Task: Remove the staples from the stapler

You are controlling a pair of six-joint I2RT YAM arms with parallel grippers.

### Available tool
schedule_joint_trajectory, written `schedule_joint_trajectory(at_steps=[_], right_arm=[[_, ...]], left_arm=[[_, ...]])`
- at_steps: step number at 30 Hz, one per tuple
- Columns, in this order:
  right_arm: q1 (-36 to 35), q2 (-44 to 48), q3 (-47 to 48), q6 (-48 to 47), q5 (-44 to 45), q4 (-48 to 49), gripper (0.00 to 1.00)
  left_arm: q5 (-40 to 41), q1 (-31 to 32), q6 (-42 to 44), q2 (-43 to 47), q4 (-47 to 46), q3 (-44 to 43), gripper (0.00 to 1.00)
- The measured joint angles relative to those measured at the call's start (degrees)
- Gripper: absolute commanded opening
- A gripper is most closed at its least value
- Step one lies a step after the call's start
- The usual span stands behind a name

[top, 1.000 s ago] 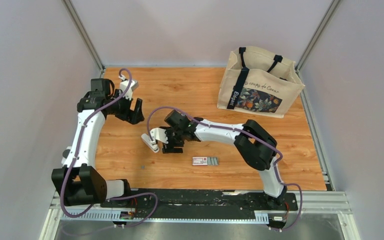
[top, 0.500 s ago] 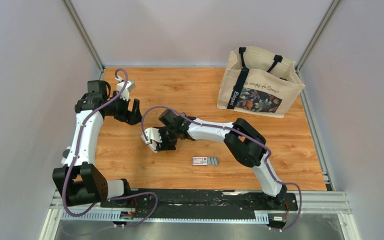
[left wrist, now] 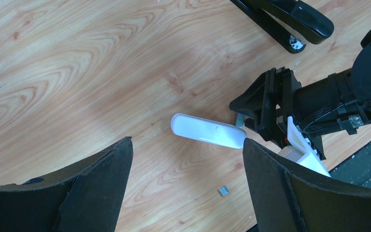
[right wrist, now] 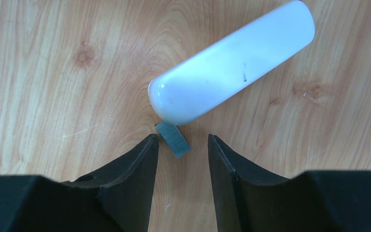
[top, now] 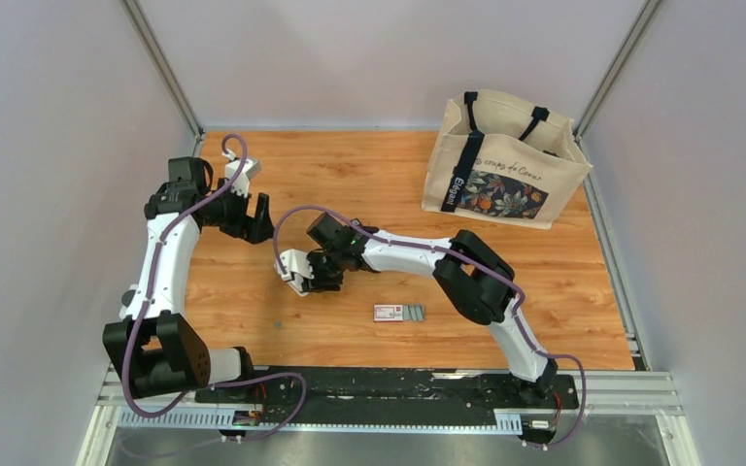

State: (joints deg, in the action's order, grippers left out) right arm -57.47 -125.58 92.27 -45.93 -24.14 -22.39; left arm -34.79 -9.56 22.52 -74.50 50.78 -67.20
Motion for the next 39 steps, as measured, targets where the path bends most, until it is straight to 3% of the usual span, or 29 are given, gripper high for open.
schedule_joint_trajectory(at_steps=[5,33,39], right_arm=[[-0.17,-0.02,0.33,1.20,-0.04,-1.27,0.39],[-1.01,-3.08,6.19,4.09,-1.46,-7.61,0.36],[-1.29,-3.08,6.16,4.92,-1.33,-7.96,0.26]], left_arm=[[-0.24,-0.02,0.17,0.00,0.02,0.00,0.92],[-0.76,-0.02,0.96,0.00,0.83,0.00,0.92],[-0.76,-0.02,1.01,0.00,0.83,0.04,0.92]])
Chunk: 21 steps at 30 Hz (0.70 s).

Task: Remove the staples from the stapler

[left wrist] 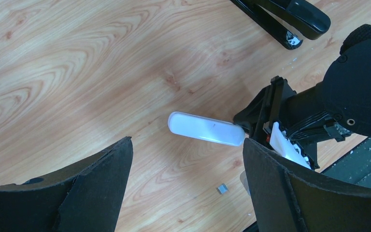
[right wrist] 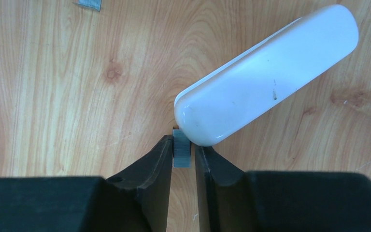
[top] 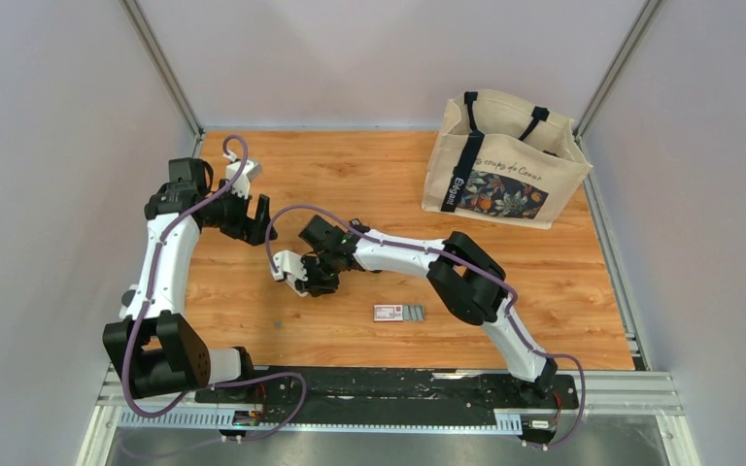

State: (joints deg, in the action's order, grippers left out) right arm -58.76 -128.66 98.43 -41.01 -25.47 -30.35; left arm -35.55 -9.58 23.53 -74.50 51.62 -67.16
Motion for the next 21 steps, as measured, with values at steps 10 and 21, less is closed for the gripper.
schedule_joint_trajectory(at_steps=[10,21], right_arm=[[-0.22,3.58,-6.56,5.09,1.79,4.42,0.18],[-0.42,8.70,-15.04,22.32,9.60,11.74,0.00]], left_arm=[[-0.24,0.00,0.02,0.81,0.24,0.48,0.92],[-1.09,-0.07,0.63,2.29,0.83,1.81,0.92]])
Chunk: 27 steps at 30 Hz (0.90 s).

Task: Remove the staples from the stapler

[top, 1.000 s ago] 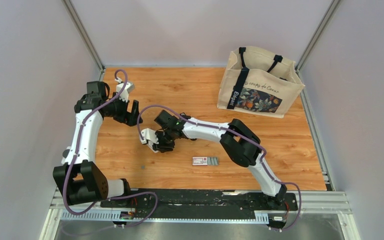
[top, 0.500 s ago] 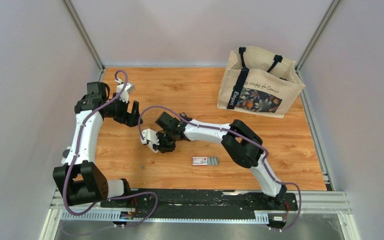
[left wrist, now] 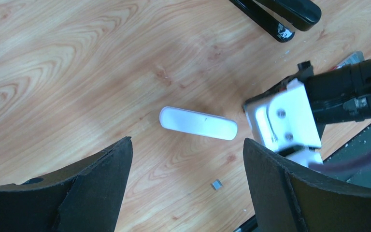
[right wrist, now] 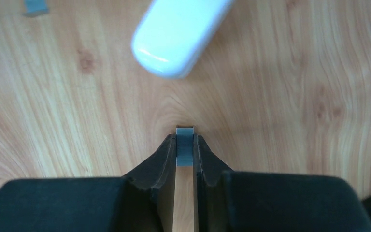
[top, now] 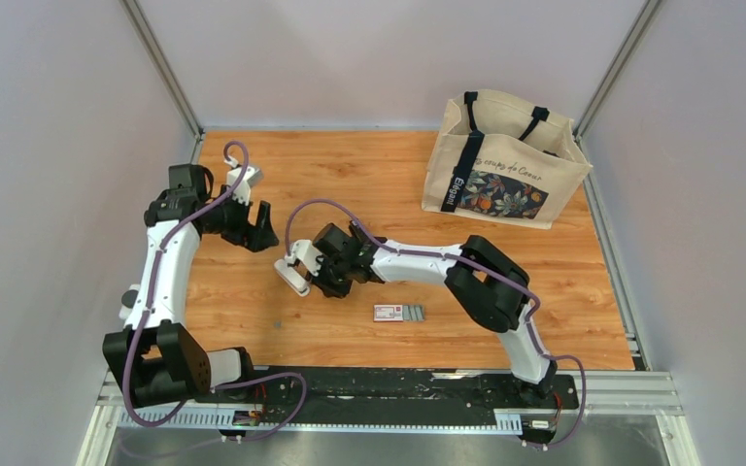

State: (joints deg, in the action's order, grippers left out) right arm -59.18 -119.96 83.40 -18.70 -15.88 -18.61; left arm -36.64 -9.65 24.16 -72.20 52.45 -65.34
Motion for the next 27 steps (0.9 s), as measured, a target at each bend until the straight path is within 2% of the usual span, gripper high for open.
schedule_joint_trajectory(at_steps=[7,14,21,27], right_arm=[[0.00,3.74,-2.16,18.40,12.76,-4.37,0.00],[0.00,14.71,-7.74,34.84,24.26,-11.19,0.00],[0.00,28.11,-15.89,51.04,31.21,-16.79,0.00],[-0.28,33.94,-25.42,62.95,34.71,-19.52,0.00]], left_arm=[[0.00,0.00,0.28,1.27,0.07,1.90,0.92],[0.04,0.02,0.68,2.49,0.07,3.32,0.92],[0.57,0.28,0.96,3.43,0.00,4.87,0.92],[2.03,2.08,1.60,3.76,-0.11,6.16,0.92]])
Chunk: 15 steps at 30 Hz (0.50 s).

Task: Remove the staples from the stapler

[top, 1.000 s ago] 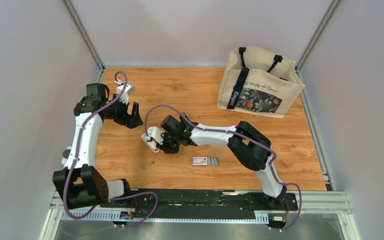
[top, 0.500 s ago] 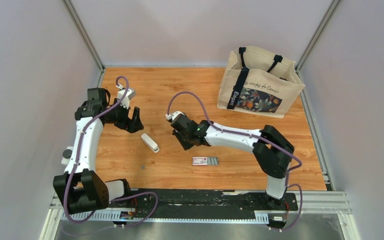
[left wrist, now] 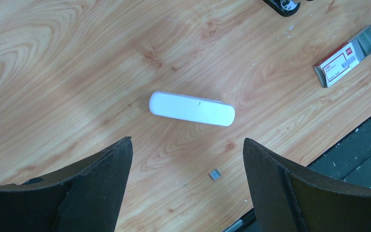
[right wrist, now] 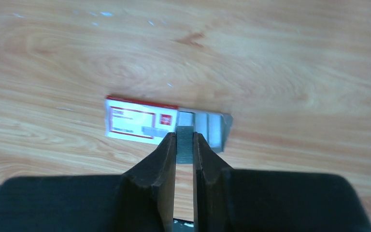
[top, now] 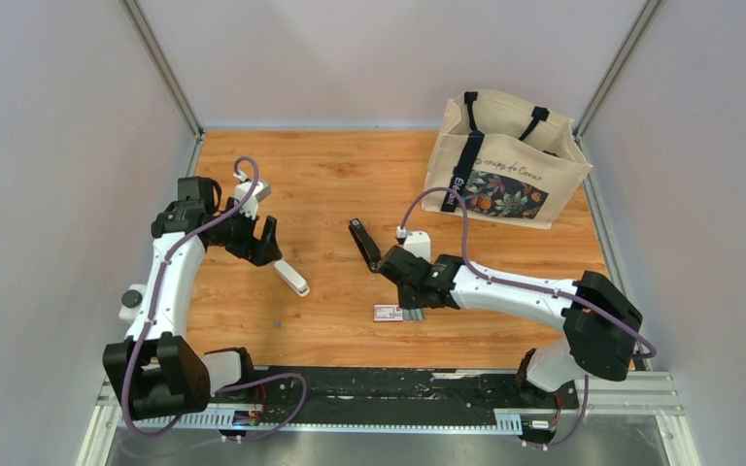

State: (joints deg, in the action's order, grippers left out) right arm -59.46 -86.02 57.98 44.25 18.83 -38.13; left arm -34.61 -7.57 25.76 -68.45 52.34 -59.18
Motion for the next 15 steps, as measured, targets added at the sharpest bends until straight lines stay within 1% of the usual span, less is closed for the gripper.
schedule_joint_trajectory(at_steps=[3,5,15], right_arm=[[-0.66,0.92,-3.41,3.72,1.75,-1.40,0.00],[-1.09,0.94,-4.09,5.18,2.60,-1.97,0.00],[-1.27,0.94,-4.17,6.60,4.55,-1.40,0.00]], left_arm=[[0.39,0.31,0.26,0.00,-0.02,0.00,0.91],[0.63,0.44,0.37,0.00,-0.02,0.00,0.91],[1.07,1.03,0.46,-0.07,-0.02,0.00,0.91]])
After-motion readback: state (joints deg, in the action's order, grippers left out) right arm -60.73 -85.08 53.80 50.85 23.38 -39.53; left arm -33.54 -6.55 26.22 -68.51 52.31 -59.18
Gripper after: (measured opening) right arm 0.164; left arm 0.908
